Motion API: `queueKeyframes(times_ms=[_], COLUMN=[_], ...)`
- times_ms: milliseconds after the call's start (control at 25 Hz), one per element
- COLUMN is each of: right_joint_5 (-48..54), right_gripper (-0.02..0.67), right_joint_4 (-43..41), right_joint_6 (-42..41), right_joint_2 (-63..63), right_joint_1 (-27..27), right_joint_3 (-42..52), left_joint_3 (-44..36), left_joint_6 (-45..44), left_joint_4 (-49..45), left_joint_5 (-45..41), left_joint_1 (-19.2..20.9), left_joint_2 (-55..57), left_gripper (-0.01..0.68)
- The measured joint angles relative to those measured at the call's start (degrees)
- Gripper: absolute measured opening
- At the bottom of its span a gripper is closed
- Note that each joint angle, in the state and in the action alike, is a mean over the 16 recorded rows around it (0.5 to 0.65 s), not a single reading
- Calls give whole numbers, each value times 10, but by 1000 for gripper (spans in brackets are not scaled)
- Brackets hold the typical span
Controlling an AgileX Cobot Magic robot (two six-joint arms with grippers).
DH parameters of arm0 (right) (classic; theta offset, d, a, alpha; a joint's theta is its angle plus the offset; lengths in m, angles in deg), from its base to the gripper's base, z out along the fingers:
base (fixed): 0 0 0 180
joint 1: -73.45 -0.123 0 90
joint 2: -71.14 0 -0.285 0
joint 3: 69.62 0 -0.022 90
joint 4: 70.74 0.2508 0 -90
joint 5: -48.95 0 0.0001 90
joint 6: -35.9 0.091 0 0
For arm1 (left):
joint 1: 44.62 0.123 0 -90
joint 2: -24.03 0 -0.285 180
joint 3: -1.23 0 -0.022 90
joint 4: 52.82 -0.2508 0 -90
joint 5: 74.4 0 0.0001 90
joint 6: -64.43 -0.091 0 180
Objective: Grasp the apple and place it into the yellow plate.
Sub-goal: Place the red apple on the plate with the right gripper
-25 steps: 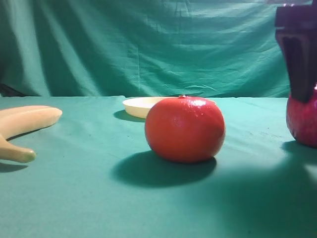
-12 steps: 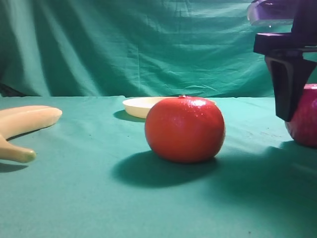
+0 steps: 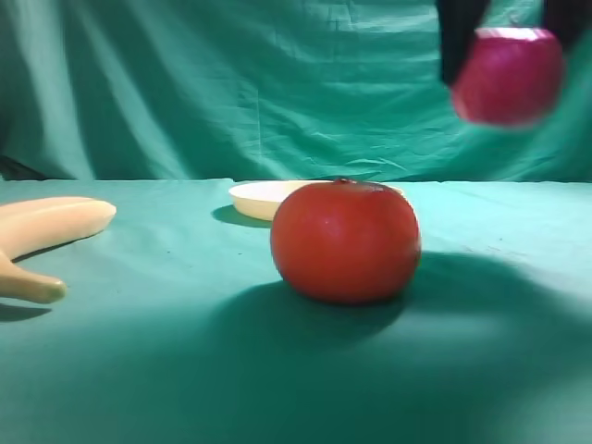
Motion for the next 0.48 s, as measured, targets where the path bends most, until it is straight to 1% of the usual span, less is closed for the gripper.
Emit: queueKeyframes(times_ms=[240, 480], right_joint_5=[12, 13], right_gripper=[543, 543], right_joint_4=[24, 29], right_joint_6=[-39, -64], right_joint_2=[119, 201], right_joint_1=[-13, -25], right_joint_3=[-128, -191], left_joint_3=[0, 0], left_joint_6=[0, 0], left_joint_4=[0, 0], left_joint_5=[0, 0], left_joint_1=[0, 0], left_joint_2=[0, 0], left_gripper=[0, 0])
